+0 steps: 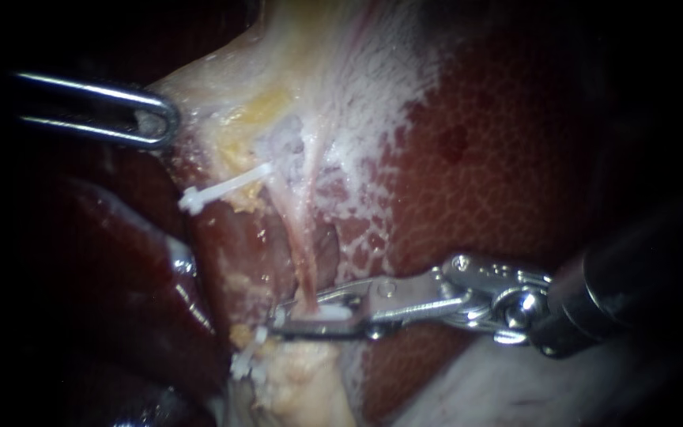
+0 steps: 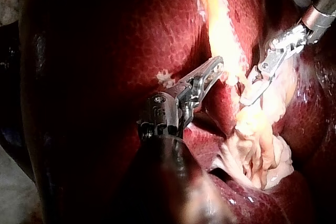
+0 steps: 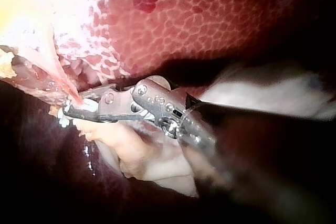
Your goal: Going back first clip right tube
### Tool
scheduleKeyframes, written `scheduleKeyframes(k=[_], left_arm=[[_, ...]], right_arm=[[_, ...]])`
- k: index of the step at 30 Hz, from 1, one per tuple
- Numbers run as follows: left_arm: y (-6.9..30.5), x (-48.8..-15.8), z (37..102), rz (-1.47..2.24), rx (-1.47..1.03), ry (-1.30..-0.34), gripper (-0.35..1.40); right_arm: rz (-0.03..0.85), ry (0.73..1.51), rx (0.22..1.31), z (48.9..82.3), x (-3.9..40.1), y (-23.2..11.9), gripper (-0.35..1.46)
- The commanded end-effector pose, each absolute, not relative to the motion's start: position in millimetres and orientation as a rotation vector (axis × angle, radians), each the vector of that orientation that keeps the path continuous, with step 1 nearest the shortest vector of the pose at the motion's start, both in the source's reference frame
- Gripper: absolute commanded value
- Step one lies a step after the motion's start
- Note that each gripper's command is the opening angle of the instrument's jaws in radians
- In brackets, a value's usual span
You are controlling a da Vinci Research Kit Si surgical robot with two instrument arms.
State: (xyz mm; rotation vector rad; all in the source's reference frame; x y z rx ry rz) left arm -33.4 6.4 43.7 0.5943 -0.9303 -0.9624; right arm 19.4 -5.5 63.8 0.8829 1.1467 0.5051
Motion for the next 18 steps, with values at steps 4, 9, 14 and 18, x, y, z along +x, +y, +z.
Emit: scheduleKeyframes(k=[4,9,14,18], left_arm=[[6.4,-33.4,43.7,-0.962,0.594,-0.93,-0.35],[6.4,-33.4,43.7,-0.962,0.594,-0.93,-0.35],[6.4,-33.4,43.7,-0.962,0.594,-0.93,-0.35],[6.3,-33.4,43.6,-0.963,0.594,-0.93,-0.35]], right_arm=[[0.505,1.147,0.883,63.7,19.4,-5.5,-0.35],[0.505,1.147,0.883,63.7,19.3,-5.5,-0.35],[0.505,1.147,0.883,63.8,19.3,-5.5,-0.35],[0.503,1.147,0.886,63.8,19.4,-5.4,-0.35]])
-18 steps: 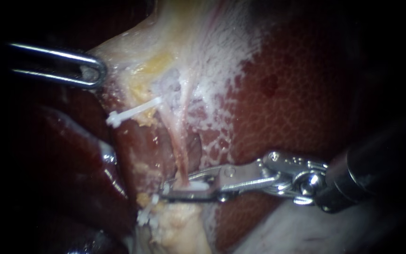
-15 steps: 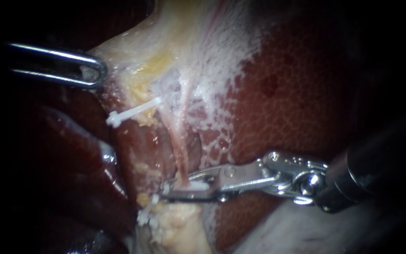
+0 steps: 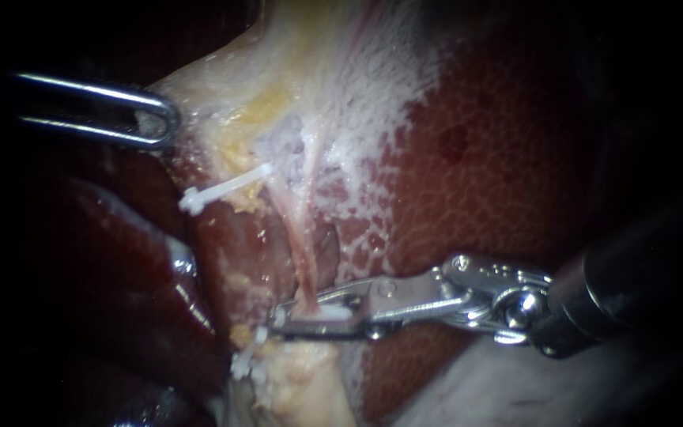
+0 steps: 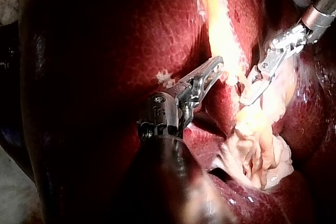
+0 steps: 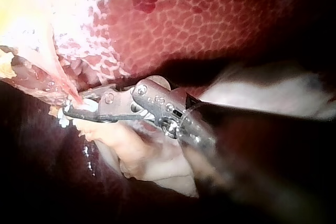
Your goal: Going back first clip right tube
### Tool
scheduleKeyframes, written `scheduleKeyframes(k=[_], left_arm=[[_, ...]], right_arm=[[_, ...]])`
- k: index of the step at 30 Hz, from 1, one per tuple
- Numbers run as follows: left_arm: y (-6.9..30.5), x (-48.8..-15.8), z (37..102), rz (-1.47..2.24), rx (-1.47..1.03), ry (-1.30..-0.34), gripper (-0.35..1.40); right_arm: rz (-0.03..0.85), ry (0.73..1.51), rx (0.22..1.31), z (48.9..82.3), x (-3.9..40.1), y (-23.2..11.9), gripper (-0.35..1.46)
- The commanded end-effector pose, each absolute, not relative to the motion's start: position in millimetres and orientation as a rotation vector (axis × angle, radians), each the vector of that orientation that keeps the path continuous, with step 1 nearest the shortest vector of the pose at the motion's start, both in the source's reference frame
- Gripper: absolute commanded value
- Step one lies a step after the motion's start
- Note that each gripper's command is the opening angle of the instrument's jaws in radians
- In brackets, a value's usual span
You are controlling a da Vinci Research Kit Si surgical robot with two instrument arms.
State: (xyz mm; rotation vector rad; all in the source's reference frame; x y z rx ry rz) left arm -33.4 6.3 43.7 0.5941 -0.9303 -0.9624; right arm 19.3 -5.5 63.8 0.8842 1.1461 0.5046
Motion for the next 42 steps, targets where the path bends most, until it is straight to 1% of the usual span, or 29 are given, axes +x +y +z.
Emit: scheduleKeyframes(k=[1,3,4,6,8,11,15,19,22,31,35,42], left_arm=[[6.3,-33.4,43.6,-0.963,0.594,-0.93,-0.35],[6.3,-33.4,43.6,-0.962,0.594,-0.93,-0.35],[6.3,-33.4,43.6,-0.962,0.594,-0.93,-0.35],[6.3,-33.4,43.6,-0.962,0.594,-0.93,-0.35],[6.3,-33.4,43.6,-0.962,0.594,-0.93,-0.35],[6.3,-33.4,43.6,-0.963,0.594,-0.93,-0.35],[6.3,-33.4,43.5,-0.963,0.594,-0.93,-0.35],[6.3,-33.4,43.5,-0.963,0.594,-0.93,-0.35],[6.3,-33.4,43.5,-0.963,0.594,-0.93,-0.35],[6.2,-33.3,43.5,-0.963,0.594,-0.93,-0.35],[6.2,-33.3,43.5,-0.962,0.594,-0.93,-0.35],[6.2,-33.2,43.7,-0.961,0.594,-0.93,-0.35]], right_arm=[[0.504,1.15,0.886,63.8,19.4,-5.4,-0.26],[0.51,1.151,0.89,63.8,19.6,-5.4,-0.01],[0.5,1.154,0.882,63.9,19.7,-5.4,0.09],[0.462,1.168,0.851,63.9,19.9,-5.3,0.35],[0.418,1.184,0.817,63.9,20.2,-5.3,0.44],[0.355,1.204,0.768,63.9,20.5,-5.2,0.52],[0.279,1.231,0.707,63.8,20.9,-4.9,0.58],[0.232,1.245,0.67,63.7,21.0,-4.4,0.6],[0.219,1.249,0.662,63.5,20.8,-4.0,0.6],[0.213,1.251,0.672,62.9,19.0,-3.6,0.6],[0.21,1.254,0.685,61.9,17.1,-2.8,0.6],[0.233,1.255,0.67,60.1,13.4,-0.9,0.6]])
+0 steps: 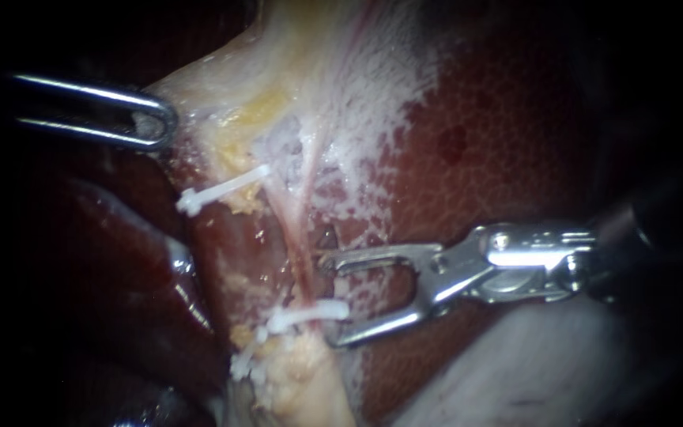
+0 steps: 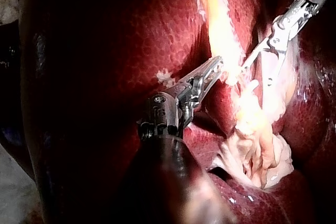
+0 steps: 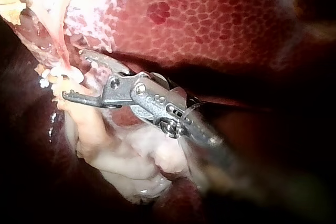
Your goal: Going back first clip right tube
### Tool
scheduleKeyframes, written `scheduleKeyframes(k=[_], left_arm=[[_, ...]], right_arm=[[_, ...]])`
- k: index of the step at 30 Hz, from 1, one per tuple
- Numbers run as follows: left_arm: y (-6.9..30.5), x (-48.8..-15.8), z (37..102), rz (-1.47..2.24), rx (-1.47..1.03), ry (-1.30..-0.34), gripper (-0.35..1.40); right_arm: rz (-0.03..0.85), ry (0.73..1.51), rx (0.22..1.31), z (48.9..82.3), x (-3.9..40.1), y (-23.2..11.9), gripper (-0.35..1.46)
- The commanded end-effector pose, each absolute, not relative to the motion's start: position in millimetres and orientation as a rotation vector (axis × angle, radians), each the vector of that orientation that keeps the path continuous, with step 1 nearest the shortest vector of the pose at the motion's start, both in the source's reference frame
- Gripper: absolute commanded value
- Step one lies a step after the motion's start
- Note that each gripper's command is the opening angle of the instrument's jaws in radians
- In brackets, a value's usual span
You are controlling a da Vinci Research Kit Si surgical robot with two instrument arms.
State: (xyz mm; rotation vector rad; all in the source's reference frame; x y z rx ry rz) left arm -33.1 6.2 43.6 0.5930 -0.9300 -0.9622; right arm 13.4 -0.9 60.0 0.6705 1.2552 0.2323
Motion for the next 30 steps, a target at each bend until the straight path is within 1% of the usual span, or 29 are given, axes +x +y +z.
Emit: scheduleKeyframes(k=[1,8,15,25,30], left_arm=[[6.2,-33.2,43.7,-0.961,0.594,-0.931,-0.35],[6.2,-33.1,43.9,-0.961,0.593,-0.931,-0.35],[6.2,-33.1,44.0,-0.961,0.593,-0.931,-0.35],[6.0,-33.3,44.6,-0.96,0.589,-0.931,-0.35],[4.8,-34.2,46.7,-0.952,0.584,-0.934,-0.35]], right_arm=[[0.23,1.257,0.658,59.7,12.8,-0.5,0.6],[0.223,1.265,0.616,58.1,9.9,1.7,0.6],[0.214,1.269,0.585,56.9,7.8,3.1,0.6],[0.211,1.27,0.575,56.5,7.1,3.6,0.6],[0.211,1.27,0.575,56.5,7.0,3.6,0.6]])
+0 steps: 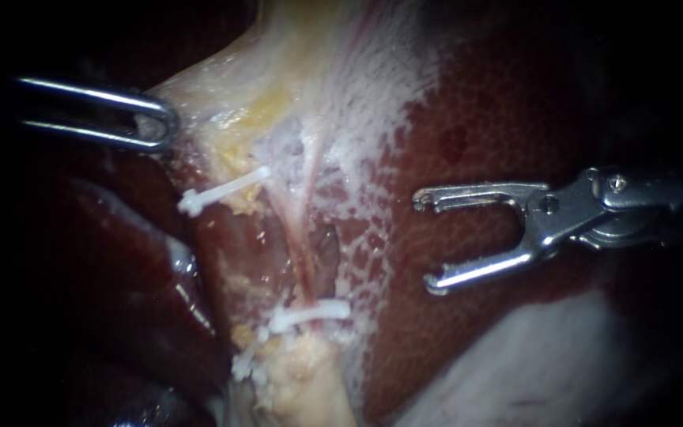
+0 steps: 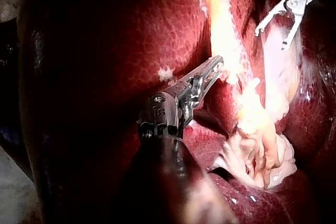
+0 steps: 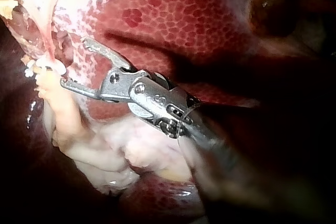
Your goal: Going back first clip right tube
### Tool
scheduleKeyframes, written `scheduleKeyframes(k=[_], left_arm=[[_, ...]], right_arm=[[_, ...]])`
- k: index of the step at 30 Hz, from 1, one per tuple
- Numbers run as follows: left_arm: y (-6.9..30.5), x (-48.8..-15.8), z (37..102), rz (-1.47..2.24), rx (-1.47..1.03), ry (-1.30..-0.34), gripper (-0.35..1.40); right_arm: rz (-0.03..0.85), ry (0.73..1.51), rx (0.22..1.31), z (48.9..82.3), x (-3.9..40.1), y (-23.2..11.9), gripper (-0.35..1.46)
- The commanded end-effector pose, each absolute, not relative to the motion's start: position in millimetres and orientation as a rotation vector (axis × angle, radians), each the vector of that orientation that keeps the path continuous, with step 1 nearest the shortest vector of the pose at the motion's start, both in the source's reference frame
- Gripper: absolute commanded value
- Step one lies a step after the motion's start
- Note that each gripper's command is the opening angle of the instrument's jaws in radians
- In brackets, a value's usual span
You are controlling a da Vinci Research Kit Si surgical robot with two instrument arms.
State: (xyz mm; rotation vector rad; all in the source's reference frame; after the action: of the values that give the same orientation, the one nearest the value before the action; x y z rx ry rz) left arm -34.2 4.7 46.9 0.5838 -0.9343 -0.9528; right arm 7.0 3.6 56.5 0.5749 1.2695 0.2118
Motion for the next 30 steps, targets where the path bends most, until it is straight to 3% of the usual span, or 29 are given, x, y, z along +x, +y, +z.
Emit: scheduleKeyframes(k=[1,7,14,30], left_arm=[[4.4,-34.6,47.5,-0.947,0.586,-0.939,-0.35],[1.1,-38.0,52.5,-0.93,0.634,-0.903,-0.35],[0.6,-41.0,53.7,-0.921,0.657,-0.897,-0.35],[0.4,-41.6,53.9,-0.919,0.656,-0.897,-0.35]], right_arm=[[0.211,1.27,0.575,56.5,7.0,3.6,0.6],[0.211,1.27,0.575,56.5,7.0,3.6,0.6],[0.211,1.27,0.576,56.5,6.8,3.5,0.6],[0.211,1.27,0.575,56.5,6.8,3.5,0.6]])
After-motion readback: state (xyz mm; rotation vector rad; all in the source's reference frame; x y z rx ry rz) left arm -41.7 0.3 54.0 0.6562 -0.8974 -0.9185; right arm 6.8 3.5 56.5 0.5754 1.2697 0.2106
